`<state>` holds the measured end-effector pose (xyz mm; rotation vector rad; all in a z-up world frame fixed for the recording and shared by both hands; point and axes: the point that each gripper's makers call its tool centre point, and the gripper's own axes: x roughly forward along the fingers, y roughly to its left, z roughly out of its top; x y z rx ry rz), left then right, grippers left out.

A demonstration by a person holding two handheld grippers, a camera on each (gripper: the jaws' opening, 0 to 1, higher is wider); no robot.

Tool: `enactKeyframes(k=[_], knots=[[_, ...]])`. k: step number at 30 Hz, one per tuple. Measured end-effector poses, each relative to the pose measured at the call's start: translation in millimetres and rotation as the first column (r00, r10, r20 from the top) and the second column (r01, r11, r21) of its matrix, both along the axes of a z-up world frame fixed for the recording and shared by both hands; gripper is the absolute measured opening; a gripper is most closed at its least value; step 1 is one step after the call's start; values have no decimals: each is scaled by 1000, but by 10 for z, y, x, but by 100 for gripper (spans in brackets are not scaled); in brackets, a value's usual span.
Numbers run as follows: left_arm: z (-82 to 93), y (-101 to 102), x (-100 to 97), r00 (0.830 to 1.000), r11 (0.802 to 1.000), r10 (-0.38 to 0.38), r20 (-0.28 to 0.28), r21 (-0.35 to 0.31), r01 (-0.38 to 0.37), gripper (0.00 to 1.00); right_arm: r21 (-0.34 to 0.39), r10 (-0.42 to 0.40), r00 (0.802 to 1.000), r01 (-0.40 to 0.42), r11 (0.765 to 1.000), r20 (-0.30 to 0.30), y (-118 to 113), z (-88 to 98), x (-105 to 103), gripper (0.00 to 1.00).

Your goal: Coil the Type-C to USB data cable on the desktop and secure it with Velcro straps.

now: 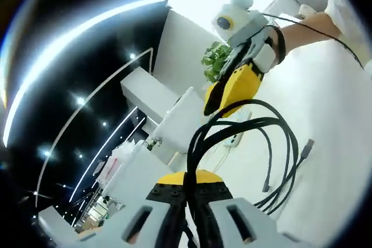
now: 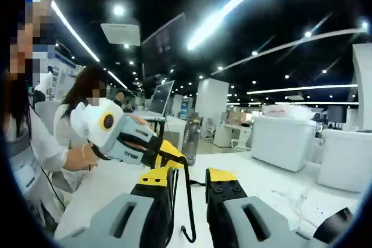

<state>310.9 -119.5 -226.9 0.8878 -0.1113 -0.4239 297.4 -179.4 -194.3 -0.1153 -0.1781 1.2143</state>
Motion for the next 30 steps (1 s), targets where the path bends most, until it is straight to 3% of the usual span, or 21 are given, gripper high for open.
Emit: enactKeyframes(k=[2, 5, 6, 8, 9, 12, 14, 16, 18, 20, 23, 27, 28, 29, 30], knots=[[-2, -25, 7, 1000, 1000, 11, 3, 15, -11, 4, -16, 1, 997, 0, 1000, 72, 35, 51, -193, 31], [8, -50, 26, 1000, 999, 27, -4, 30, -27, 4, -35, -31, 995, 34, 999, 92, 101, 71, -302, 35], [18, -74, 29, 1000, 999, 29, -6, 41, -29, 4, -62, -63, 991, 71, 996, 118, 116, 53, -272, 36], [36, -115, 12, 999, 998, 30, -16, 50, -29, 4, -167, -152, 959, 195, 967, 241, 144, -40, -106, 36], [35, -135, -4, 999, 998, 27, -31, 55, -25, 4, -187, -151, 952, 205, 961, 264, 180, -79, -82, 36], [53, -171, -65, 997, 998, 14, -74, 62, -9, 4, -221, -128, 970, 173, 960, 205, 264, -189, -54, 34], [80, -165, -126, 995, 998, 2, -95, 67, 4, 4, -254, -124, 972, 172, 952, 198, 274, -240, -21, 21], [78, -152, -187, 991, 998, -5, -133, 68, 15, 4, -274, -116, 975, 166, 947, 189, 292, -266, -11, 20], [78, -102, -261, 986, 996, 3, -169, 85, 12, 4, -313, -68, 990, 105, 944, 127, 331, -345, -77, 13], [102, -62, -336, 983, 996, 4, -182, 94, 13, 4, -321, 21, 1000, -21, 947, -4, 411, -374, -228, 6], [231, 45, -440, 982, 993, 23, -186, 117, -1, 4, -260, 119, 980, -157, 953, -158, 538, -304, -381, 4], [335, 207, -608, 975, 999, 11, -223, 48, 0, 5, -163, 241, 919, -302, 939, -312, 679, -179, -538, 3], [346, 234, -626, 975, 1000, 0, -223, 27, 6, 5, -128, 277, 894, -339, 932, -351, 712, -152, -581, 3], [345, 286, -648, 975, 1000, -22, -220, -26, 16, 6, -72, 316, 850, -379, 923, -422, 756, -140, -628, 3], [310, 330, -652, 973, 998, -35, -229, -59, 22, 6, -48, 330, 823, -395, 918, -463, 788, -177, -623, 3]])
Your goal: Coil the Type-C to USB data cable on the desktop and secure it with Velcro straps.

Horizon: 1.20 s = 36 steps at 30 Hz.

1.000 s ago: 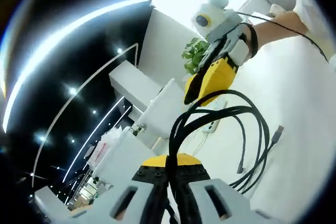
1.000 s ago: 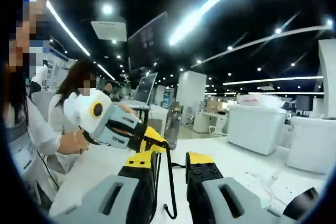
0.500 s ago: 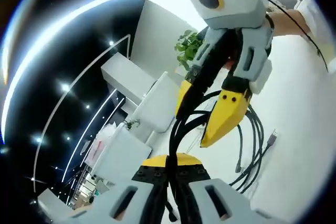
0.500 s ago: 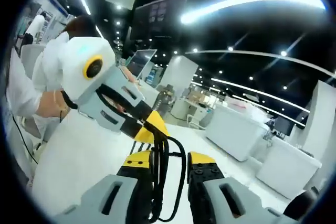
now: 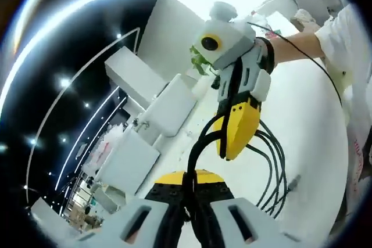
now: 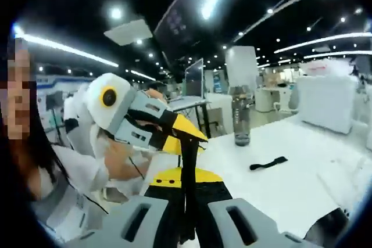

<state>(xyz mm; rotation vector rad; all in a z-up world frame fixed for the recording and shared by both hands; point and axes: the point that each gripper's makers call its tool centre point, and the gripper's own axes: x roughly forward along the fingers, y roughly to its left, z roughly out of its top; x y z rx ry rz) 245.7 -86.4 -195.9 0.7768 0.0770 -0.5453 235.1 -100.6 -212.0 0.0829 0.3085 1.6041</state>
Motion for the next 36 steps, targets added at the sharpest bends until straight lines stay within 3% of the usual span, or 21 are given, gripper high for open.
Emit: enactKeyframes(k=[1, 5, 7, 10, 12, 13, 16, 18, 19, 21, 24, 26, 28, 29, 31, 33, 35, 36], knots=[[-49, 42, 14, 1000, 999, 0, -16, -36, -1, 6, -6, 3, 999, -4, 1000, -48, 35, -63, 25, 3], [-470, 259, 165, 990, 998, 42, -131, -30, -47, 5, -55, -16, 988, 7, 998, -157, 213, -388, 172, 3], [-619, 352, 274, 989, 998, 57, -139, -11, -59, 5, -89, -56, 988, 43, 995, -146, 321, -571, 327, 4], [-819, 504, 362, 978, 996, 84, -193, -17, -89, 5, -118, -104, 993, 97, 988, -48, 450, -769, 455, 6], [-892, 609, 414, 970, 992, 106, -217, -43, -118, 4, -80, -111, 994, 111, 991, 10, 540, -758, 498, 9], [-913, 652, 420, 968, 990, 105, -229, -64, -123, 4, -42, -116, 993, 117, 992, 8, 575, -704, 513, 14], [-1030, 909, 433, 951, 980, 164, -262, -63, -187, 4, 162, -102, 989, 119, 980, -109, 578, -321, 621, 22], [-1098, 1093, 435, 938, 970, 206, -278, -70, -234, 4, 227, -168, 981, 186, 956, -98, 534, -203, 852, 22], [-1108, 1166, 443, 936, 967, 212, -280, -78, -242, 4, 220, -256, 966, 247, 944, 16, 513, -247, 1067, 22], [-1121, 1273, 428, 936, 962, 218, -277, -99, -254, 4, 167, -337, 914, 304, 938, 227, 555, -442, 1352, 22], [-1131, 1382, 394, 935, 953, 232, -269, -129, -274, 4, 86, -325, 865, 317, 945, 381, 757, -842, 1506, 24], [-1134, 1451, 365, 935, 947, 242, -261, -147, -286, 4, 39, -274, 793, 303, 952, 543, 898, -1048, 1546, 27], [-1126, 1515, 340, 934, 941, 248, -257, -167, -296, 4, -1, -235, 735, 305, 952, 636, 1024, -1211, 1597, 24], [-1119, 1540, 330, 934, 938, 249, -255, -178, -298, 4, -12, -216, 718, 298, 954, 661, 1069, -1252, 1604, 24], [-1111, 1571, 306, 935, 934, 247, -256, -196, -300, 4, -45, -164, 665, 285, 957, 729, 1214, -1359, 1630, 24], [-1101, 1587, 287, 936, 931, 243, -255, -209, -299, 4, -68, -133, 657, 272, 960, 742, 1317, -1418, 1667, 23], [-1087, 1600, 270, 938, 930, 240, -252, -219, -296, 4, -113, -75, 625, 256, 960, 777, 1417, -1516, 1689, 23], [-1080, 1604, 259, 939, 929, 237, -250, -224, -294, 4, -143, -32, 599, 242, 960, 800, 1469, -1565, 1706, 21]])
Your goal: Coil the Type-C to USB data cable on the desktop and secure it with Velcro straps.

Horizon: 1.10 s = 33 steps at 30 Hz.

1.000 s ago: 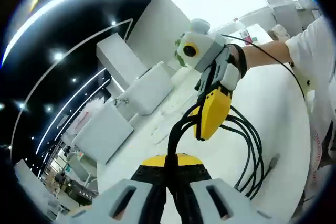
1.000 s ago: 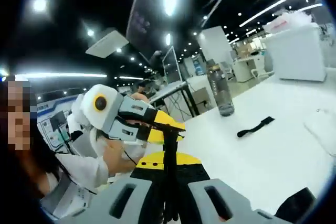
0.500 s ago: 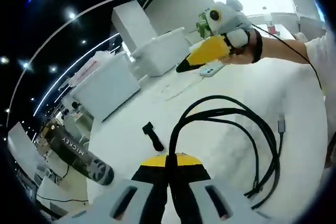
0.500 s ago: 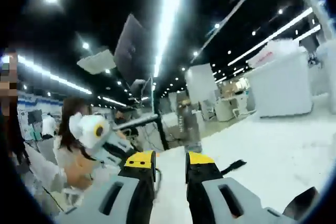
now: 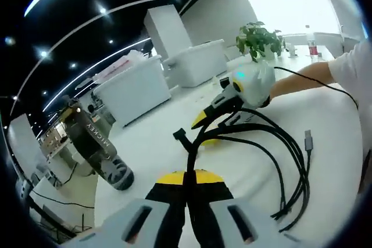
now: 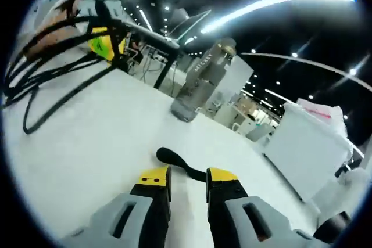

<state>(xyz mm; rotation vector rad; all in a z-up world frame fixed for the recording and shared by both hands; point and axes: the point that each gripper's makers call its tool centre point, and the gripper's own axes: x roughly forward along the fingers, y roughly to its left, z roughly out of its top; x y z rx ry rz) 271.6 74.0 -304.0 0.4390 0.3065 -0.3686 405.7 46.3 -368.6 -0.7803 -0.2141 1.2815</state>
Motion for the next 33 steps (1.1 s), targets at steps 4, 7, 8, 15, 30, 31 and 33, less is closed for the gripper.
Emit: enactKeyframes(k=[4, 7, 8, 15, 30, 31, 33], knots=[[28, 3, -45, 1000, 1000, -12, 12, -14, 12, 5, -14, 22, 998, -21, 1000, 53, 117, -1, 15, 18], [54, 0, -54, 1000, 1000, -21, 18, -20, 21, 5, -42, 49, 995, -45, 998, 86, 193, -28, 21, 14], [64, -11, -53, 999, 999, -26, 21, -22, 26, 5, -60, 61, 992, -55, 997, 107, 224, -51, 23, 12], [120, -77, -103, 999, 999, -32, 28, -39, 33, 5, -44, 56, 998, -55, 998, 37, 219, -51, -6, 1], [297, -1480, -206, 960, 950, -280, 16, -138, 279, 4, 117, -33, 998, 39, 992, -55, -1820, 477, -946, 1], [304, -1543, -205, 958, 947, -287, 14, -143, 286, 4, 105, -38, 998, 43, 993, -52, -1911, 444, -993, 1], [311, -1719, -197, 952, 941, -306, 4, -150, 303, 4, 93, -47, 997, 53, 994, -59, -2066, 379, -1076, 2]])
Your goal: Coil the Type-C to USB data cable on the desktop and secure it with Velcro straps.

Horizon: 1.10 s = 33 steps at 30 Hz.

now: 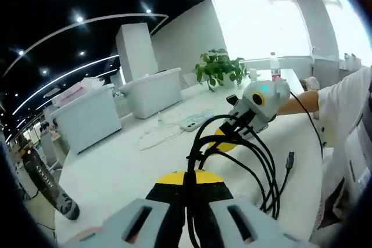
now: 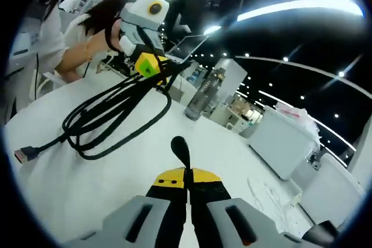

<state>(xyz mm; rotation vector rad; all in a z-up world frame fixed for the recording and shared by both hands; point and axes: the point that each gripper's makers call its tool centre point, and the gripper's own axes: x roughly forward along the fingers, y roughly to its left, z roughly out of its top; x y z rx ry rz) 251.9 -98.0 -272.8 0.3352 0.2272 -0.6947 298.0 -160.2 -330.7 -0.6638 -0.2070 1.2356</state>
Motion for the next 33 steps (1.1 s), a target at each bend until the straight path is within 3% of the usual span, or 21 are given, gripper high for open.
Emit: enactKeyframes(k=[3, 4, 6, 7, 10, 13, 14, 15, 18, 20, 21, 22, 23, 24, 26, 28, 29, 31, 33], knots=[[7, -204, 16, 1000, 1000, -16, -10, -1, 16, 4, 38, -27, 996, 30, 999, -83, -140, -77, -78, 5], [14, -275, 19, 1000, 1000, -23, -14, -6, 23, 4, 84, -31, 987, 44, 996, -156, -174, -78, -118, 11], [35, -353, 33, 999, 999, -31, -28, -19, 31, 4, 103, -9, 968, 35, 994, -252, -200, -100, -199, 28], [45, -385, 42, 999, 999, -35, -36, -26, 34, 4, 95, -1, 962, 28, 995, -273, -229, -114, -238, 29], [67, -450, 66, 997, 998, -44, -61, -36, 42, 4, 100, -11, 968, 37, 994, -252, -364, -76, -263, 28], [42, -489, 105, 995, 999, -49, -87, -29, 46, 4, 195, -52, 944, 120, 973, -326, -603, 59, -185, 28], [33, -502, 116, 994, 998, -51, -95, -28, 49, 4, 244, -59, 930, 156, 957, -363, -703, 119, -147, 28], [27, -514, 127, 993, 998, -53, -101, -32, 50, 4, 313, -65, 906, 210, 926, -417, -844, 186, -89, 27], [-63, -594, 189, 988, 998, -64, -140, -35, 59, 4, 415, -72, 853, 324, 850, -517, -1160, 280, 18, 24], [-209, -638, 271, 983, 998, -59, -173, 5, 61, 4, 501, -26, 817, 378, 779, -576, -1346, 410, 56, 21], [-281, -646, 319, 982, 998, -51, -183, 28, 57, 4, 529, 1, 804, 390, 754, -594, -1401, 464, 55, 18], [-342, -663, 368, 981, 998, -41, -187, 39, 49, 4, 589, 56, 787, 410, 697, -614, -1507, 590, 56, 15], [-407, -676, 399, 980, 997, -39, -196, 55, 51, 4, 630, 103, 794, 387, 673, -599, -1553, 680, 0, 12], [-470, -698, 418, 977, 996, -43, -207, 69, 59, 4, 637, 118, 787, 390, 665, -605, -1569, 706, -37, 12], [-565, -746, 425, 973, 994, -54, -225, 84, 75, 4, 595, 67, 796, 390, 703, -601, -1541, 651, -109, 10], [-671, -809, 424, 968, 990, -66, -241, 104, 93, 5, 494, -88, 859, 370, 787, -504, -1451, 528, -179, 0], [-713, -831, 422, 967, 988, -72, -246, 115, 103, 5, 471, -135, 888, 356, 807, -441, -1384, 517, -213, 1], [-785, -857, 432, 966, 984, -77, -248, 137, 114, 5, 410, -142, 895, 329, 851, -423, -1250, 444, -325, 1], [-842, -870, 443, 966, 980, -79, -246, 157, 120, 5, 421, -83, 895, 286, 861, -437, -1092, 478, -422, 1]])
